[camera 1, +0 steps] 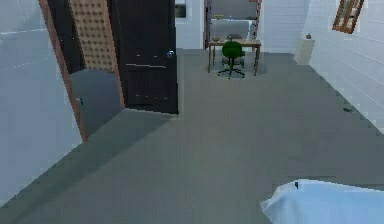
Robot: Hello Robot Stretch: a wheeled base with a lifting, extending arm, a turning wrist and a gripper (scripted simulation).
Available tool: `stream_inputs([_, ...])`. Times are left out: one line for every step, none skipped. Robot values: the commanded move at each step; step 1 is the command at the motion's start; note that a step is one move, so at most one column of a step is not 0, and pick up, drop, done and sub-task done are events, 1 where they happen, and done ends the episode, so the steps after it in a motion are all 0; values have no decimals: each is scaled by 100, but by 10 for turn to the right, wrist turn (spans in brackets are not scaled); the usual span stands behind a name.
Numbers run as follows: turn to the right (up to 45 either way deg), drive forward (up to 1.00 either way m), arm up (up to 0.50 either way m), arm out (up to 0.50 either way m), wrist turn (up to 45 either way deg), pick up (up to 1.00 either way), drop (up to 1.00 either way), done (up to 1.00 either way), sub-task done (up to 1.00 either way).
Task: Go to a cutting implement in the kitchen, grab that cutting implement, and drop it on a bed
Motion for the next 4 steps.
stream_inputs([240,0,0,0,0,0,0,0,0])
stream_inputs([0,15,0,0,0,0,0,0,0])
stream_inputs([-180,0,0,0,0,0,0,0,0])
stream_inputs([0,0,0,48,0,0,0,0,0])
